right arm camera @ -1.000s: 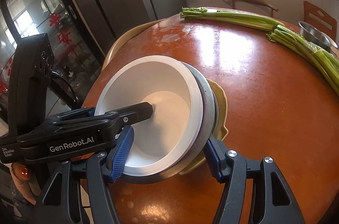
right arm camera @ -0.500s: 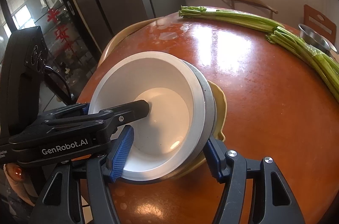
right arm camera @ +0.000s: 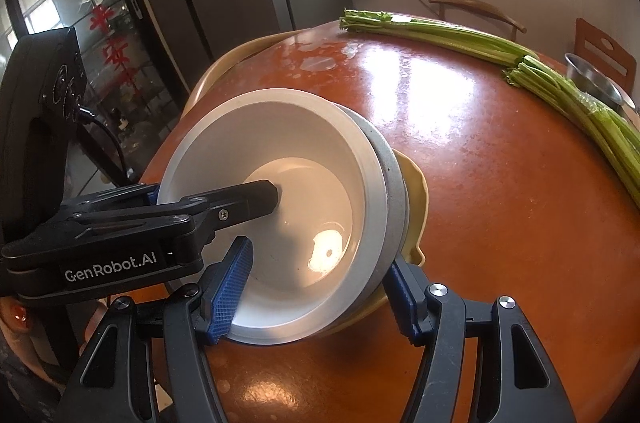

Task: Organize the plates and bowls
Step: 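Lower the steel bowl onto the silver tray and open the left tool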

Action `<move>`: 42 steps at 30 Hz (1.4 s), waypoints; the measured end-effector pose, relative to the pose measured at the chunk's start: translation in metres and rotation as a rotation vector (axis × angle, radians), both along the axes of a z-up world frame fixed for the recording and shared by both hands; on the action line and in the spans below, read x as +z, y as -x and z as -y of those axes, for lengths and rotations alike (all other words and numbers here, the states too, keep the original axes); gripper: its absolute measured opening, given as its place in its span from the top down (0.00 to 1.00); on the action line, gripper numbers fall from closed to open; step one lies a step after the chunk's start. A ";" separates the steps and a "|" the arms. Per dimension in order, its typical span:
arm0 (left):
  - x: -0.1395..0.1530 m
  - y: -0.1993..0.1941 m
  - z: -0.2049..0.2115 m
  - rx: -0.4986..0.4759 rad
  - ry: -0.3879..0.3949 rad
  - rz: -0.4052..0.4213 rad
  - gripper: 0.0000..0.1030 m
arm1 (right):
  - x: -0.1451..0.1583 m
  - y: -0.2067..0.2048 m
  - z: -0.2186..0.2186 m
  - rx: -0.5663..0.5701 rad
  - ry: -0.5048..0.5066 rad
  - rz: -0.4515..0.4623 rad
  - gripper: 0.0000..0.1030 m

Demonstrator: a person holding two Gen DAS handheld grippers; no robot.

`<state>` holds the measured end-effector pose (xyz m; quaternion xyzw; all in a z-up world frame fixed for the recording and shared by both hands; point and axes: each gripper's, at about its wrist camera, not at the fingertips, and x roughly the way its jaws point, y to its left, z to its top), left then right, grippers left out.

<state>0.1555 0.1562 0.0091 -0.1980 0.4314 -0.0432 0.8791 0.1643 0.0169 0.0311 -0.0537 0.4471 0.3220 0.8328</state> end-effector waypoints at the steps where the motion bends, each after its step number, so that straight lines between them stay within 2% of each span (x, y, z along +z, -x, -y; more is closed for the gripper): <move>1: 0.000 0.000 0.000 0.000 -0.002 0.000 0.45 | 0.000 0.000 0.000 0.000 0.001 -0.001 0.36; 11: 0.000 0.000 0.002 0.012 -0.044 -0.005 0.44 | -0.003 0.001 0.002 -0.004 0.007 0.001 0.36; 32: 0.003 0.000 -0.001 0.020 -0.054 0.002 0.44 | -0.002 0.001 0.001 -0.005 0.026 0.020 0.36; 42: 0.012 0.008 0.001 0.031 -0.075 0.031 0.44 | 0.002 0.001 0.006 -0.022 0.025 0.034 0.36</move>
